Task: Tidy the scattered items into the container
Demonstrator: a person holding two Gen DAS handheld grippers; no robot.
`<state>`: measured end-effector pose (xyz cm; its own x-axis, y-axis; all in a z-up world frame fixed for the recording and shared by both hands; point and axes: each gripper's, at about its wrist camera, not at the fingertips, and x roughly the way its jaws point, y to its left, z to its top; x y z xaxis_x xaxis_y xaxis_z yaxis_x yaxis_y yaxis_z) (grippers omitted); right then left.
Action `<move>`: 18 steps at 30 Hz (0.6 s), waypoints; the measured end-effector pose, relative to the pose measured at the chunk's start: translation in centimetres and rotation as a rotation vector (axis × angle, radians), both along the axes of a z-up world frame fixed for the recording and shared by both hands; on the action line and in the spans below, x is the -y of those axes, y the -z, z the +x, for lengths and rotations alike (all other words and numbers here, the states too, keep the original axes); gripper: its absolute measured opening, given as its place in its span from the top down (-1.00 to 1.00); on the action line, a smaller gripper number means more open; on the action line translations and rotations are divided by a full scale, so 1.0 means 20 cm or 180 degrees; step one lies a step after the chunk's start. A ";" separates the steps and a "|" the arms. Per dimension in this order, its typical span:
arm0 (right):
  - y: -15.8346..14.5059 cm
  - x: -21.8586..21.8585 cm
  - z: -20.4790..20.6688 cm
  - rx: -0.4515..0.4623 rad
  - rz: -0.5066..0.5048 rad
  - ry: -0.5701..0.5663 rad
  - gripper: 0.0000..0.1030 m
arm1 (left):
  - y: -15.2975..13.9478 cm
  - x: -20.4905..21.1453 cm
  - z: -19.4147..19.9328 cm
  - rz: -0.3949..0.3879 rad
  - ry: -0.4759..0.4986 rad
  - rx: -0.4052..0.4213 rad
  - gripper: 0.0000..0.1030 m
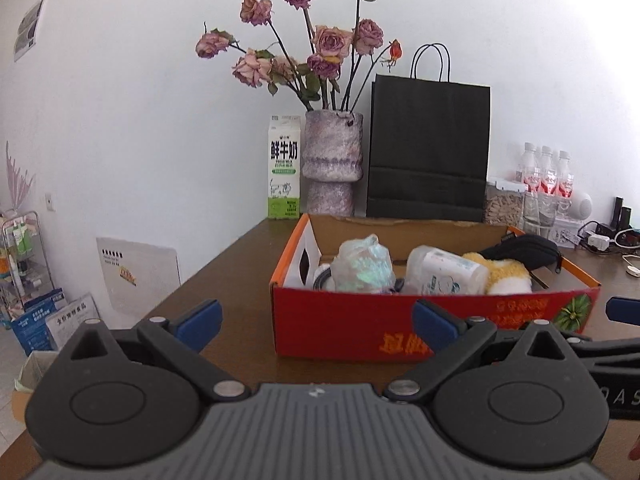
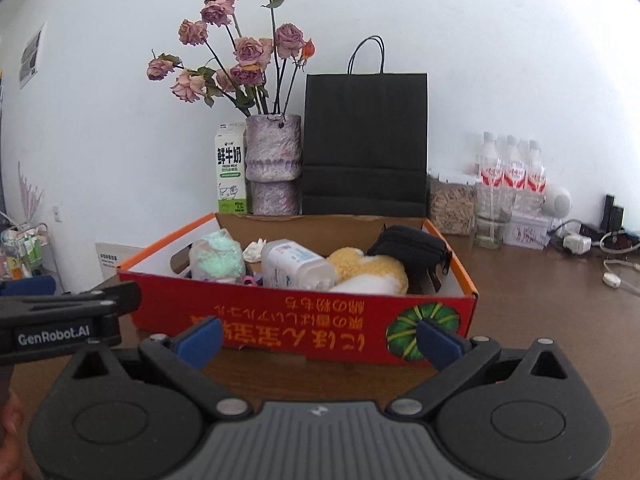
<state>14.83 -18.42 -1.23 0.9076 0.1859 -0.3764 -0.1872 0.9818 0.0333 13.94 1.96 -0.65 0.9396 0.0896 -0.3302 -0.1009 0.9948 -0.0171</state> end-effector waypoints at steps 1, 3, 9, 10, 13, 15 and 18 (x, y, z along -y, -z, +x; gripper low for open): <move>-0.01 0.02 -0.04 -0.0066 0.0047 -0.0028 -1.00 | -0.01 0.00 -0.04 -0.0004 0.0020 -0.0049 -1.00; -0.03 0.05 -0.13 -0.0143 0.0089 -0.0038 -1.00 | -0.02 0.00 -0.14 -0.0034 0.0062 -0.0120 -1.00; -0.07 0.10 -0.37 -0.0187 0.0055 0.0073 -1.00 | -0.08 0.04 -0.36 -0.0026 0.0179 -0.0203 -1.00; -0.08 0.11 -0.41 -0.0190 0.0056 0.0083 -1.00 | -0.09 0.05 -0.40 -0.0020 0.0188 -0.0206 -1.00; -0.09 0.11 -0.50 -0.0190 0.0050 0.0089 -1.00 | -0.11 0.09 -0.48 0.0044 0.0227 -0.0212 -1.00; -0.11 0.11 -0.56 -0.0175 0.0033 0.0091 -1.00 | -0.12 0.11 -0.52 0.0100 0.0191 -0.0220 -1.00; -0.12 0.10 -0.61 -0.0194 -0.0028 0.0113 -1.00 | -0.11 0.13 -0.55 0.0157 0.0149 -0.0246 -1.00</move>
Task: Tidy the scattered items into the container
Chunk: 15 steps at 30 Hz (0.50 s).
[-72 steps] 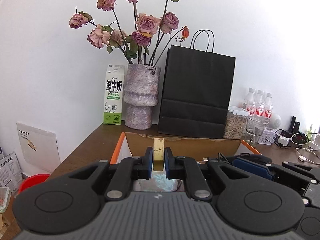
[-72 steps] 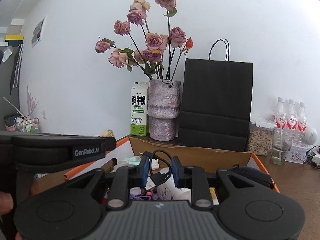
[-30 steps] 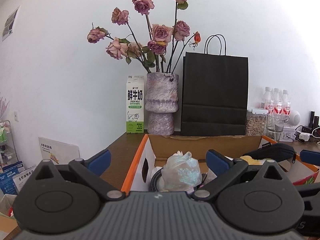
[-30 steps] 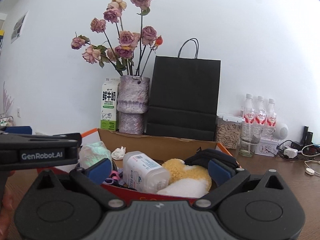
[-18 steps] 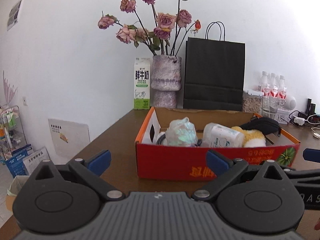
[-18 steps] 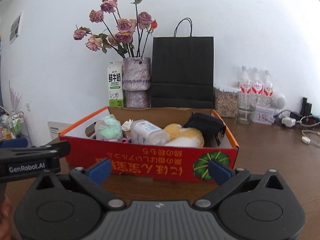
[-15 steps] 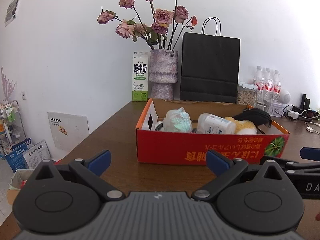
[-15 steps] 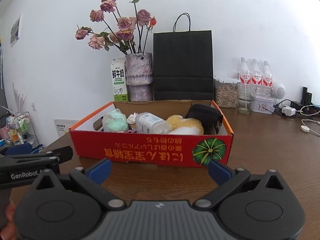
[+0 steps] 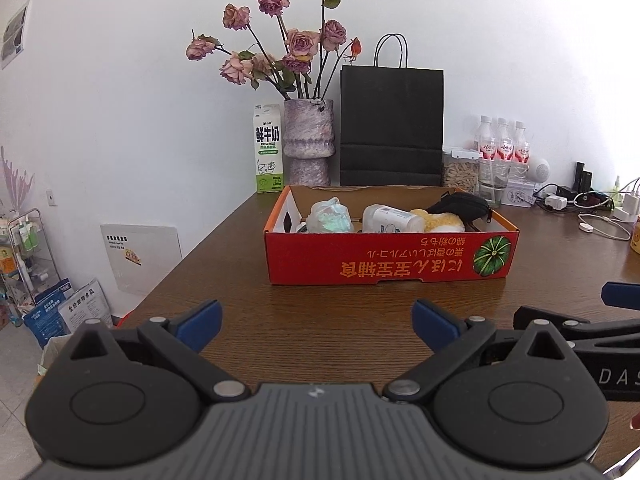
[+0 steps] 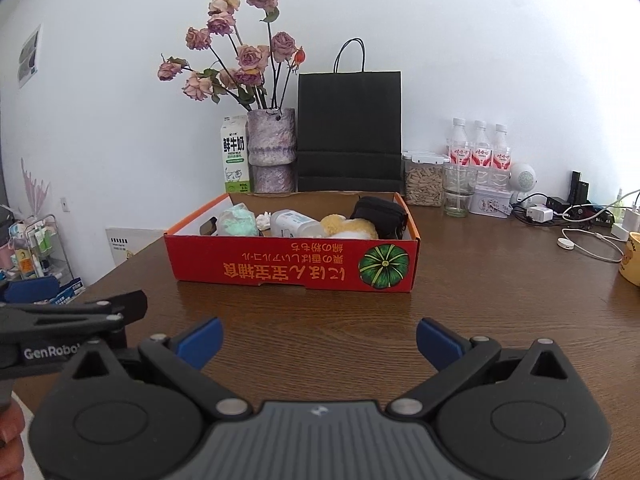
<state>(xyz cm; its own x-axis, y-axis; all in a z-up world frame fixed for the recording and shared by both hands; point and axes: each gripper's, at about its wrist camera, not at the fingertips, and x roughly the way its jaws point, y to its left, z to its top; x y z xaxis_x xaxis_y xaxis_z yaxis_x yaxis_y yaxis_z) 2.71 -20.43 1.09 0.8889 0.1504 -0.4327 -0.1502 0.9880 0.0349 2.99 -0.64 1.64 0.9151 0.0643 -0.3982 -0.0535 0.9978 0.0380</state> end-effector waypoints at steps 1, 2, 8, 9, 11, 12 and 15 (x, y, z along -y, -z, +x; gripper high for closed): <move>0.00 0.00 -0.01 -0.0016 -0.0021 0.0003 -1.00 | 0.00 0.00 0.00 0.0024 -0.0008 -0.0028 -1.00; 0.00 -0.01 -0.02 -0.0028 -0.0037 -0.0006 -1.00 | 0.00 0.01 -0.01 0.0039 -0.0017 -0.0045 -1.00; 0.00 -0.01 -0.04 -0.0057 -0.0035 -0.0024 -1.00 | 0.00 0.01 -0.02 0.0073 -0.0039 -0.0069 -1.00; 0.01 -0.01 -0.03 -0.0059 -0.0036 -0.0025 -1.00 | 0.00 0.01 -0.02 0.0075 -0.0039 -0.0065 -1.00; 0.01 -0.02 -0.03 -0.0071 -0.0042 -0.0019 -1.00 | 0.01 0.01 -0.01 0.0071 -0.0033 -0.0077 -1.00; 0.01 -0.02 -0.03 -0.0080 -0.0046 -0.0017 -1.00 | 0.01 0.00 -0.01 0.0061 -0.0029 -0.0093 -1.00; 0.02 -0.01 -0.02 -0.0106 -0.0047 -0.0017 -1.00 | 0.02 0.00 0.00 0.0053 -0.0028 -0.0126 -1.00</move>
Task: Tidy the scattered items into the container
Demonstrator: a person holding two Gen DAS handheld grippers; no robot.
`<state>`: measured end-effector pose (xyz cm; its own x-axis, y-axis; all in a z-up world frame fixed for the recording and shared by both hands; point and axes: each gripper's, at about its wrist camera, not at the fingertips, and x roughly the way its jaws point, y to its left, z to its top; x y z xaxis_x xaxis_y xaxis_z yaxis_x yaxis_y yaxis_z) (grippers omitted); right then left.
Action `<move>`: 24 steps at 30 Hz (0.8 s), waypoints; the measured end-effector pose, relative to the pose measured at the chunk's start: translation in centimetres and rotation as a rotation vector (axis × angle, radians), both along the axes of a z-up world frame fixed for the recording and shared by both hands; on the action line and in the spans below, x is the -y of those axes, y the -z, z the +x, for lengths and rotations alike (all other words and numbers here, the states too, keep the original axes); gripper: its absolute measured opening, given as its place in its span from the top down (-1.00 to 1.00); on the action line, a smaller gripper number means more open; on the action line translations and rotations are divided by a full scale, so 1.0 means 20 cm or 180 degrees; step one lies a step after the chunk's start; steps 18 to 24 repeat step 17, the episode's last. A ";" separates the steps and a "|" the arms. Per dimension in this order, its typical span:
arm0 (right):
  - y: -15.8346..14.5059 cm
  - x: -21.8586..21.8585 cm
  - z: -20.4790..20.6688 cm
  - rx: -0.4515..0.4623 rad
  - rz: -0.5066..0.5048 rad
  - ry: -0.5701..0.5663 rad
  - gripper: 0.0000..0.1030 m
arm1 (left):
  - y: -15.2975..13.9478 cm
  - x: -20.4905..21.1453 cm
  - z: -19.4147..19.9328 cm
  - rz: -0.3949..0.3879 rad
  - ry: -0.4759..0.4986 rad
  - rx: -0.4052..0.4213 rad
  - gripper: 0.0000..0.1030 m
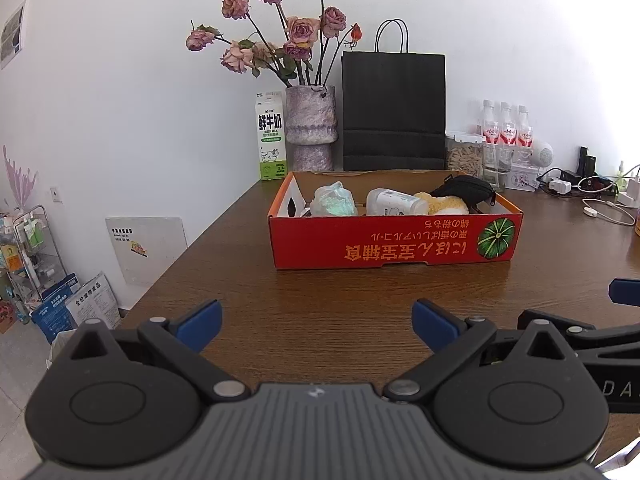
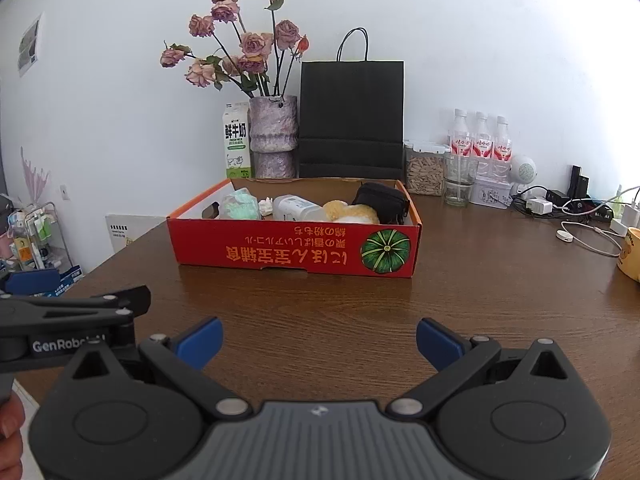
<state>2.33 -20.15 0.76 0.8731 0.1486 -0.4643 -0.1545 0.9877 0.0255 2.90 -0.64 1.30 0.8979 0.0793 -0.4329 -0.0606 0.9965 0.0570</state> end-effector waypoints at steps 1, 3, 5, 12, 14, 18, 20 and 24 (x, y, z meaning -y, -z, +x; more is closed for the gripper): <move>0.00 0.00 0.00 -0.0003 -0.0001 0.0000 -1.00 | 0.00 0.00 0.00 0.0004 -0.0002 -0.0002 -1.00; 0.01 0.00 0.00 -0.0010 -0.0003 0.0002 -1.00 | 0.00 0.00 0.00 0.0016 -0.0007 -0.0007 -1.00; 0.01 0.00 0.00 -0.0017 -0.0005 0.0004 -1.00 | 0.01 0.00 0.00 0.0015 -0.0003 -0.0016 -1.00; 0.01 0.01 0.01 -0.0037 -0.0001 0.0015 -1.00 | 0.02 0.00 0.01 -0.0018 0.0025 -0.0032 -1.00; 0.02 0.01 0.01 -0.0049 0.0000 0.0016 -1.00 | 0.02 0.00 0.01 -0.0056 0.0036 -0.0057 -1.00; 0.03 0.01 0.01 -0.0060 -0.0007 0.0017 -1.00 | 0.03 0.00 0.02 -0.0033 0.0025 -0.0072 -1.00; 0.03 0.01 0.01 -0.0060 -0.0007 0.0017 -1.00 | 0.03 0.00 0.02 -0.0033 0.0025 -0.0072 -1.00; 0.03 0.01 0.01 -0.0060 -0.0007 0.0017 -1.00 | 0.03 0.00 0.02 -0.0033 0.0025 -0.0072 -1.00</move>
